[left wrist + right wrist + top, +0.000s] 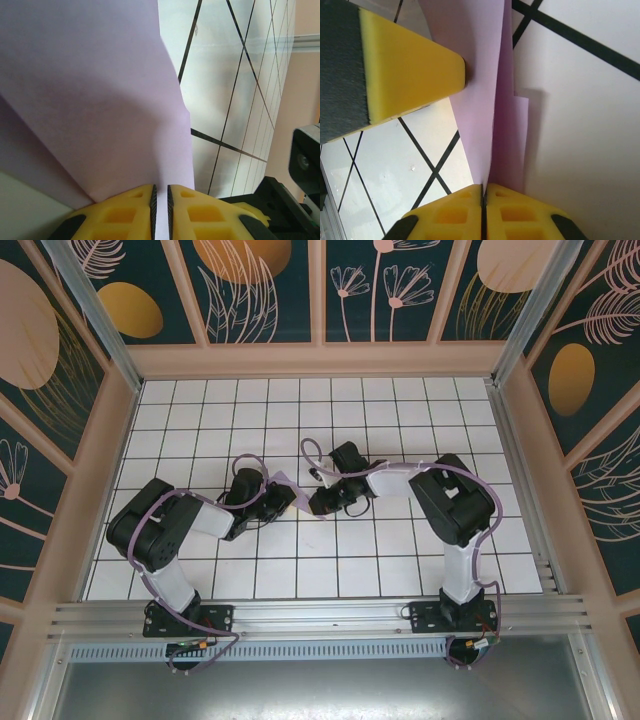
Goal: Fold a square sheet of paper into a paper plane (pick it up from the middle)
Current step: Fold the wing for the fifth time at the center of the table.
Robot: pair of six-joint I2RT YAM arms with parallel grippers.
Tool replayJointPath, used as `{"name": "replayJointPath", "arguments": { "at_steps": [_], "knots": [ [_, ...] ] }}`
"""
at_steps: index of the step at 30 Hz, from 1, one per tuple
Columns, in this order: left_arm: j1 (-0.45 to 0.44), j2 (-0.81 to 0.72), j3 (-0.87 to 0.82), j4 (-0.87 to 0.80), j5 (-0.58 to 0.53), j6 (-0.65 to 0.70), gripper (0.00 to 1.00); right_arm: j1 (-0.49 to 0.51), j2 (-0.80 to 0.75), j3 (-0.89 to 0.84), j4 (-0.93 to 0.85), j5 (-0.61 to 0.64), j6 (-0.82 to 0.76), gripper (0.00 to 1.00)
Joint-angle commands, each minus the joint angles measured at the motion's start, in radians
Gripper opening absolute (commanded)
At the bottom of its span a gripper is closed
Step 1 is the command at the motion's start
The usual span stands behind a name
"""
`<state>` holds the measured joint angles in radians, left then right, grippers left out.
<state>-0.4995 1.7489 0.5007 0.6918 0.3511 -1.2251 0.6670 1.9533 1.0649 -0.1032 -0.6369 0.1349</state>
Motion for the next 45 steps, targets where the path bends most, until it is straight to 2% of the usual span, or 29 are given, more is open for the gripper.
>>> {"name": "replayJointPath", "arguments": {
  "at_steps": [1,8,17,29,34,38,43,45],
  "knots": [
    [-0.007,0.067,-0.001,-0.121,-0.06,0.0,0.18,-0.018,0.041,0.0,-0.027,-0.029,-0.012,0.08],
    [-0.007,0.072,0.005,-0.145,-0.072,0.005,0.17,-0.025,0.076,0.006,-0.051,-0.024,0.011,0.09],
    [-0.007,0.079,0.01,-0.166,-0.08,0.012,0.16,-0.027,-0.039,-0.017,-0.076,-0.021,-0.04,0.21],
    [-0.006,0.089,0.012,-0.168,-0.078,0.015,0.16,-0.043,-0.011,-0.068,-0.065,-0.041,-0.046,0.1],
    [-0.006,0.09,0.012,-0.17,-0.078,0.015,0.16,-0.044,0.001,-0.042,-0.105,-0.021,-0.035,0.13],
    [-0.006,0.089,0.012,-0.171,-0.078,0.017,0.16,-0.044,-0.096,-0.032,-0.107,-0.011,0.004,0.23],
    [-0.007,0.089,0.013,-0.175,-0.079,0.022,0.14,-0.028,-0.164,0.005,-0.059,0.005,0.124,0.24],
    [-0.007,0.088,0.016,-0.178,-0.081,0.022,0.14,-0.009,-0.161,0.027,-0.043,0.027,0.163,0.21]
  ]
}}
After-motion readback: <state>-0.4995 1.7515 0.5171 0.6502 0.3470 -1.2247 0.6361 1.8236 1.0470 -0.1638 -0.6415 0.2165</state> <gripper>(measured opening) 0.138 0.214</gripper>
